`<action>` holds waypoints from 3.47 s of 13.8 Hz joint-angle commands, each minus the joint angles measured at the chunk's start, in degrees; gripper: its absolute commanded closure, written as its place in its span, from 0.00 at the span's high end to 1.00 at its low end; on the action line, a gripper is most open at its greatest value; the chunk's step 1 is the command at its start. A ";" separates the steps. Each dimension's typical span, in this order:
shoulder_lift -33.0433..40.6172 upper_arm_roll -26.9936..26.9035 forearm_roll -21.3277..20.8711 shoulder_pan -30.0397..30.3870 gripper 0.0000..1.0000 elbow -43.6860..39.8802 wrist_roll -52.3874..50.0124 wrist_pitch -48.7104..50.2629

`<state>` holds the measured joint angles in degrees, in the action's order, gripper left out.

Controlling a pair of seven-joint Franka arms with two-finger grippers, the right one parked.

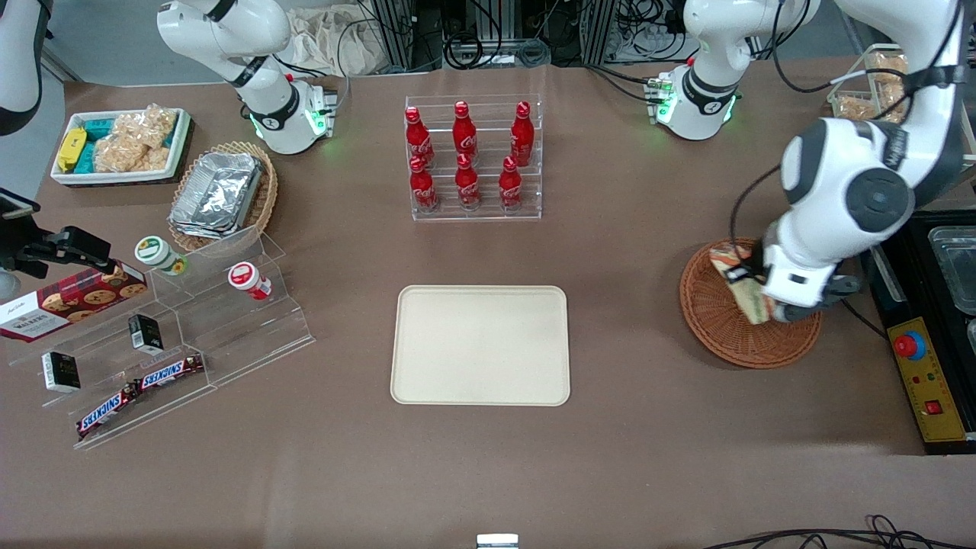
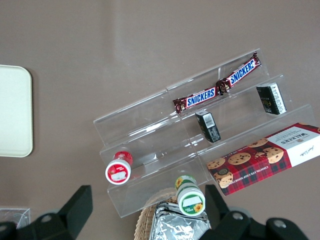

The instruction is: Place sandwich from basket to tray

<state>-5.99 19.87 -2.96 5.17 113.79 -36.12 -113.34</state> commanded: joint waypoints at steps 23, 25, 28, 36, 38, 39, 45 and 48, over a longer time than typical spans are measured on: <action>-27.87 8.96 -23.41 -14.93 0.99 -14.21 -20.80 -30.37; -22.69 9.40 -22.71 -11.60 0.99 -13.77 -23.73 -28.10; -16.00 9.58 -16.40 -8.70 0.99 -14.12 -19.89 -19.85; -7.38 4.77 -1.79 -3.50 0.99 -30.71 3.40 21.09; -2.82 -0.50 2.06 -4.02 0.99 -31.09 8.41 26.39; -0.53 -3.66 2.60 -4.81 0.99 -30.56 11.31 27.80; 6.26 -12.82 4.45 -8.32 0.99 -28.18 18.27 33.97; 5.90 -12.92 4.01 -8.24 0.99 -28.71 21.17 34.06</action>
